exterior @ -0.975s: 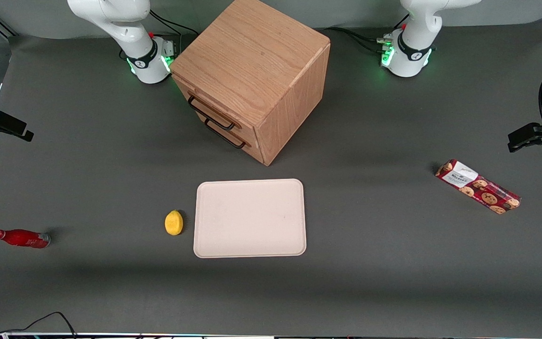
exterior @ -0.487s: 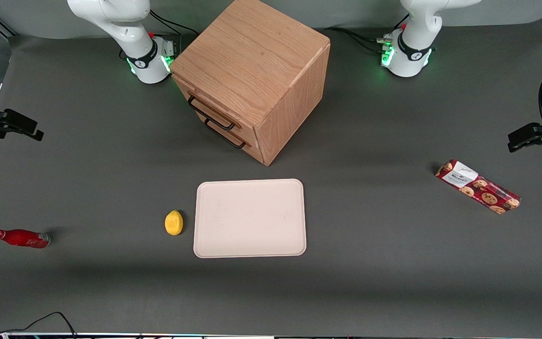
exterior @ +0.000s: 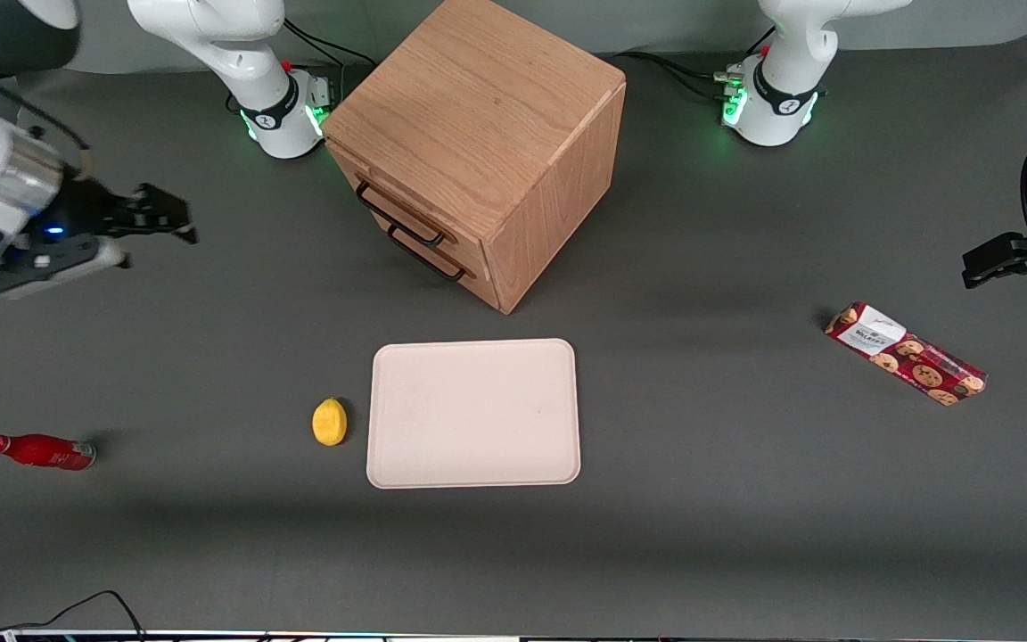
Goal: Open upper drawer
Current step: 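Move the right gripper toward the cabinet's drawer handles, then lower the open right gripper around the upper drawer's black handle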
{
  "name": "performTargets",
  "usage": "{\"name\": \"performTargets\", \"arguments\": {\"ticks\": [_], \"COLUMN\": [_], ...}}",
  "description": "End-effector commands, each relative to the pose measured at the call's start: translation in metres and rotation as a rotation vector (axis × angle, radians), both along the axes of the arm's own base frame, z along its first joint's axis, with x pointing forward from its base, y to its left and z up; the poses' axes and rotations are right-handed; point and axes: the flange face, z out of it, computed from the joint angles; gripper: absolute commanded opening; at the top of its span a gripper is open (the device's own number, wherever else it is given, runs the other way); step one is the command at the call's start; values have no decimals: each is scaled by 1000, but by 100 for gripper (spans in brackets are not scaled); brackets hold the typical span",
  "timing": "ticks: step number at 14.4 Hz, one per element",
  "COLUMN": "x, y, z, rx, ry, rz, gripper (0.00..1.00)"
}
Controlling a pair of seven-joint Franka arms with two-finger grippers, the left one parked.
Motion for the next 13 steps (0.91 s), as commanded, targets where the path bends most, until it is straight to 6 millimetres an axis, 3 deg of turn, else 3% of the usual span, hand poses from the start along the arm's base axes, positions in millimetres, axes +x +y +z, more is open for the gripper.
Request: {"name": "performTargets", "arguments": {"ticks": [1, 4, 8, 13], "x": [-5, -8, -27, -46], "y": [22, 39, 99, 142], "z": [-13, -31, -61, -100], "rx": [46, 127, 148, 169], "ry": [10, 26, 37, 32], "rz": [141, 234, 317, 370], "gripper": [100, 100, 100, 100]}}
